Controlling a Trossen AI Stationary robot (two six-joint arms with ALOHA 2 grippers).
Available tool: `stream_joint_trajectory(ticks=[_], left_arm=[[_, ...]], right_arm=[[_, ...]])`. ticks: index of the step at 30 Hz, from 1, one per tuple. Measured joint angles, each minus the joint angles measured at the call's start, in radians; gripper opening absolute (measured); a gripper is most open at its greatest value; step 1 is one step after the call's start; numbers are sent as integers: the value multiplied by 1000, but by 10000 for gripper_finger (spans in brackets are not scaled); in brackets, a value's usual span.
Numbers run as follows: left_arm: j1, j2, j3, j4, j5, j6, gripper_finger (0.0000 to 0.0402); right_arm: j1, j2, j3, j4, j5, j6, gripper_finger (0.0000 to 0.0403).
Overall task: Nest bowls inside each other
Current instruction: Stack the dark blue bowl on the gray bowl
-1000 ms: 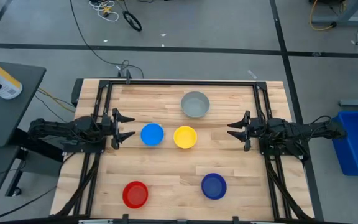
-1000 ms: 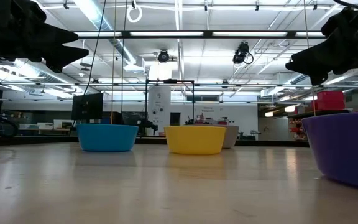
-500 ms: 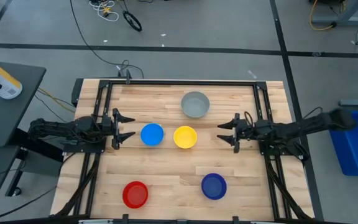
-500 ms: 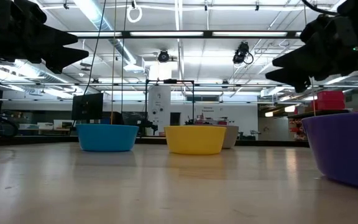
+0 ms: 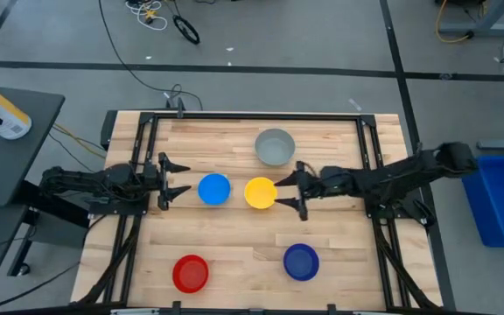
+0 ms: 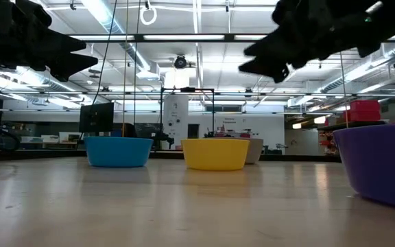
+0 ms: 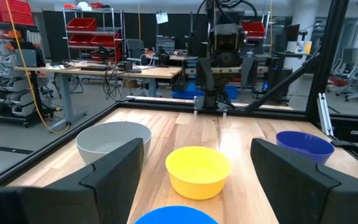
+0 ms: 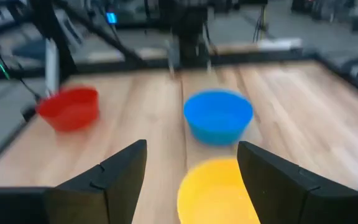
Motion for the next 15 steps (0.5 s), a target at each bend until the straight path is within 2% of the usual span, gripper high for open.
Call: stream_joint_trajectory(ticks=[6,9,15], left_arm=[[0,0,-8,1,0,0,306],[0,0,-8,3,0,0,306],[0,0,-8,3,0,0,306]], right_arm=[[-18,133,30,-38,36,42,263],[-26,142,30,-46,91,50,260],[-65,142,31,-106,99,61,256]])
